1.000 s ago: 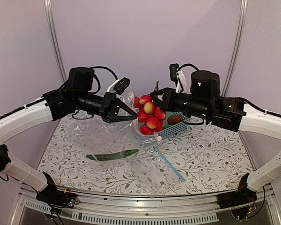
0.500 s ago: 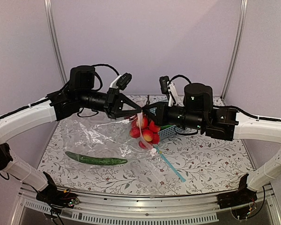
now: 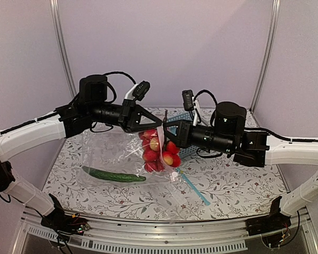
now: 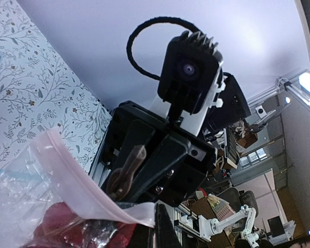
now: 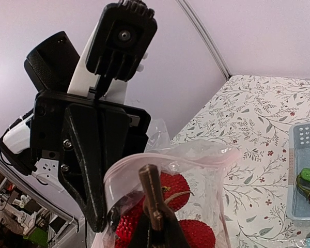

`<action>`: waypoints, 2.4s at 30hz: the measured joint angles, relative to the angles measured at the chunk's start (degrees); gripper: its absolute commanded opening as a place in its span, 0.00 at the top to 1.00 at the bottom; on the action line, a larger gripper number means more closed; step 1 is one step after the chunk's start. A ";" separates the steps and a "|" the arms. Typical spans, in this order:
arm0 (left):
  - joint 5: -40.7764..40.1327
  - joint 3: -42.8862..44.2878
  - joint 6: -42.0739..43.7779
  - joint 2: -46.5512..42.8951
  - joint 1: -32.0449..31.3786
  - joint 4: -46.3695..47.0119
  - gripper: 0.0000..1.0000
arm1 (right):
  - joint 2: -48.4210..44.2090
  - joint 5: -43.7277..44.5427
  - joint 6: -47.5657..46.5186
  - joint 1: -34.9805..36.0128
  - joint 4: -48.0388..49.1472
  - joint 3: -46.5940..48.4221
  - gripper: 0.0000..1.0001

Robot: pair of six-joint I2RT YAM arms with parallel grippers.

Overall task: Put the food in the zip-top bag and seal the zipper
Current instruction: Place the fake fruit in the zipper food storage bag, then pass from the left arm to the right

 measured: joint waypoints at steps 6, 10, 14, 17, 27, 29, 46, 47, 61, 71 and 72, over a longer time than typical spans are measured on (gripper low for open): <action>0.39 -1.53 -0.59 0.02 0.00 3.02 1.00 | -1.03 3.58 4.83 0.04 8.92 -4.57 1.00; 0.59 -1.66 -0.92 0.02 0.00 4.42 1.00 | -0.39 5.46 7.10 0.04 13.66 -4.83 1.00; 0.79 -1.79 -0.96 0.02 0.00 5.40 1.00 | 1.25 6.14 8.13 0.04 16.85 -4.66 1.00; 0.98 -2.05 -0.96 0.02 0.00 5.75 1.00 | 2.05 6.10 8.28 0.04 17.18 -4.20 1.00; 0.85 -2.73 -0.96 0.02 0.00 5.68 1.00 | 2.73 5.18 7.08 0.70 9.35 -3.41 1.00; 0.72 -2.73 -0.96 0.02 -0.02 5.73 1.00 | 2.73 4.83 6.54 0.87 6.80 -3.13 1.00; 0.09 -4.48 -1.16 0.00 0.66 5.60 1.00 | 0.96 4.46 1.18 1.09 -9.09 2.21 0.45; 0.09 -4.66 -1.18 0.00 0.81 5.60 1.00 | 0.26 4.76 0.96 1.09 -10.14 2.21 0.44; -1.64 -5.46 1.79 0.00 4.85 0.50 1.00 | -11.32 4.74 -2.19 1.16 -20.72 5.57 0.32; -2.05 -4.90 5.55 0.00 6.10 -5.57 1.00 | -8.02 13.05 -4.09 1.16 -38.99 14.21 0.36; -2.12 -4.76 5.81 0.00 6.21 -6.16 1.00 | -7.13 13.22 -4.07 1.16 -39.95 14.75 0.37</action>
